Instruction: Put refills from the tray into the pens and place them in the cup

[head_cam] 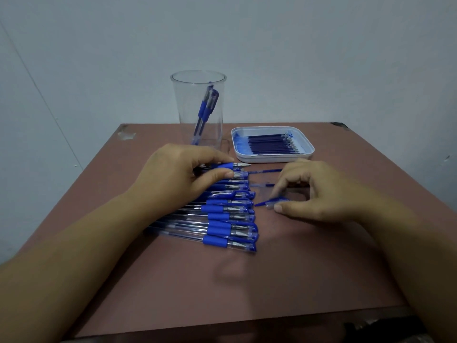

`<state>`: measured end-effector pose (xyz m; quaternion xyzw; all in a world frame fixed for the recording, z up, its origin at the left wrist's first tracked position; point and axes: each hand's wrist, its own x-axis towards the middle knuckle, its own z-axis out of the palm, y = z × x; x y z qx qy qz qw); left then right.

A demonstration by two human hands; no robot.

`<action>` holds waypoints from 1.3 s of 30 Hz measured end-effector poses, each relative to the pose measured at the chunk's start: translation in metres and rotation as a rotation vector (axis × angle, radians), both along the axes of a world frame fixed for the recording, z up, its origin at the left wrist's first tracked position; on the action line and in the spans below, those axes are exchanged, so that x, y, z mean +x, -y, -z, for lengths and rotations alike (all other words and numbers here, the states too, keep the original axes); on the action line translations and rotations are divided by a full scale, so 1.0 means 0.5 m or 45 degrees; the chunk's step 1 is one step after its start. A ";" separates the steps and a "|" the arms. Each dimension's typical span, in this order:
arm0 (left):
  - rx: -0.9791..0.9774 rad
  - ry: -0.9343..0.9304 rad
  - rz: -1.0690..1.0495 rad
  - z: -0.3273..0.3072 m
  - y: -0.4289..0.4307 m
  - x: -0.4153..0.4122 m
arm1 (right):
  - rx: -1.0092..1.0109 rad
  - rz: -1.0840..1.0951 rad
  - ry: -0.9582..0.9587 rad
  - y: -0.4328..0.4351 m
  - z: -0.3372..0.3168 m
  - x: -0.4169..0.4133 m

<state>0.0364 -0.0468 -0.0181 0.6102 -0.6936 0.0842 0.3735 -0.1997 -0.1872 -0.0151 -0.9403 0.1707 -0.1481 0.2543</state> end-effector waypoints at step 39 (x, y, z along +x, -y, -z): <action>0.012 0.029 0.107 0.009 0.002 -0.005 | -0.166 0.091 0.501 -0.042 0.017 0.065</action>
